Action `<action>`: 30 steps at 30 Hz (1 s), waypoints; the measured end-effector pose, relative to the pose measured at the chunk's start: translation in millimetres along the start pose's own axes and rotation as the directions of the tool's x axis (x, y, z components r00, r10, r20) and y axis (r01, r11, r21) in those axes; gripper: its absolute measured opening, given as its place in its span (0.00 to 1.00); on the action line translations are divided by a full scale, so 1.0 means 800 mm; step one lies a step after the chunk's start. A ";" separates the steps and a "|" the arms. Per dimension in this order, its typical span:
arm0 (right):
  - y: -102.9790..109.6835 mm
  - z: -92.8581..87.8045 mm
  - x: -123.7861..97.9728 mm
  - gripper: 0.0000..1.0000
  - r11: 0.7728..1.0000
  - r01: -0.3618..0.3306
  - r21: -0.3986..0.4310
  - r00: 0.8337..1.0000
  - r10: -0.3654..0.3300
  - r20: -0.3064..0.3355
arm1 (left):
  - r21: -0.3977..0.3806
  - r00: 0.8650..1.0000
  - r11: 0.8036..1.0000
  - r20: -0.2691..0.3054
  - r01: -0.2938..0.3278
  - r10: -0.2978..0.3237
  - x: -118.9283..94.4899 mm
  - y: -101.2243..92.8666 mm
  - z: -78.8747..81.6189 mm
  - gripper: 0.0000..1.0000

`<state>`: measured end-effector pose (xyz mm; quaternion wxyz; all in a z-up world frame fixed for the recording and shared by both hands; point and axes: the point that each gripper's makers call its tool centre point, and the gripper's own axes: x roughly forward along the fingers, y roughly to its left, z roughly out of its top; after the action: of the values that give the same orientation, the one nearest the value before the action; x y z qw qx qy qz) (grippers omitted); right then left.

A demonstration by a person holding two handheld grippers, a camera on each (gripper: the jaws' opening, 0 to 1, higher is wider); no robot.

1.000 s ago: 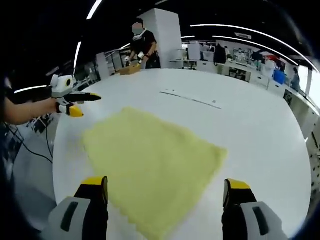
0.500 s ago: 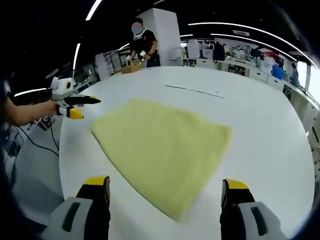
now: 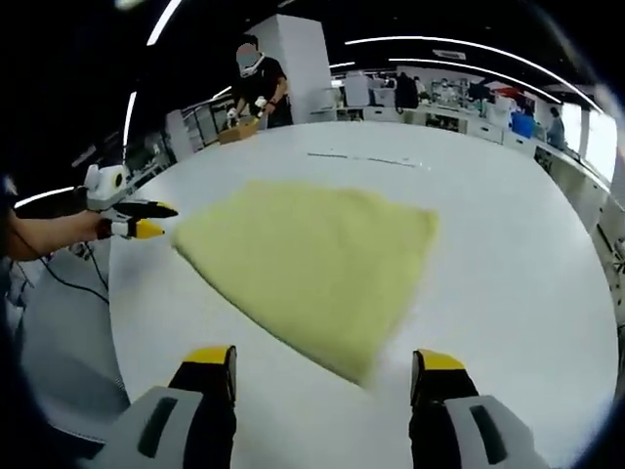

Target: Fold the garment on the visible template until the final outline fits inside the template.

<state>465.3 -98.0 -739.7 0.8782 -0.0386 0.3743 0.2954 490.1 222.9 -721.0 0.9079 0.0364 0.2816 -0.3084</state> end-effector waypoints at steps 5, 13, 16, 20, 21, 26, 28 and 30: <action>-0.001 -0.001 -0.002 0.57 0.999 0.018 0.035 0.999 -0.020 0.047 | -0.031 1.000 0.999 -0.021 -0.009 0.008 0.004 -0.002 -0.013 0.30; -0.009 -0.007 -0.002 0.34 0.996 0.054 0.071 0.996 -0.059 0.066 | -0.103 0.999 0.994 -0.040 -0.027 0.023 0.008 -0.005 -0.025 0.15; -0.011 -0.009 -0.003 0.24 0.996 0.069 0.061 0.995 -0.073 0.067 | -0.117 0.999 0.993 -0.045 -0.028 0.023 0.008 -0.007 -0.028 0.11; -0.018 -0.012 -0.004 0.15 0.996 0.086 0.041 0.995 -0.088 0.055 | -0.126 0.998 0.991 -0.049 -0.037 0.031 0.009 -0.009 -0.029 0.09; -0.018 -0.012 -0.004 0.14 0.995 0.087 0.040 0.995 -0.089 0.054 | -0.130 0.998 0.991 -0.050 -0.037 0.030 0.009 -0.009 -0.030 0.09; -0.023 -0.007 -0.006 0.08 0.995 0.093 0.041 0.992 -0.096 0.078 | -0.145 0.998 0.989 -0.062 -0.025 0.016 0.008 -0.010 -0.033 0.02; -0.028 -0.006 -0.004 0.01 0.992 0.102 0.070 0.991 -0.107 0.083 | -0.149 0.998 0.989 -0.060 -0.023 0.014 0.007 -0.009 -0.032 0.02; -0.031 -0.007 -0.004 0.00 0.991 0.112 0.069 0.990 -0.118 0.079 | -0.157 0.998 0.987 -0.057 -0.019 0.010 0.006 -0.009 -0.032 0.00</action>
<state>473.6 -121.6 -745.1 0.9092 -0.0196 0.3443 0.2333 476.8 220.6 -744.6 0.9018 -0.0245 0.3303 -0.2776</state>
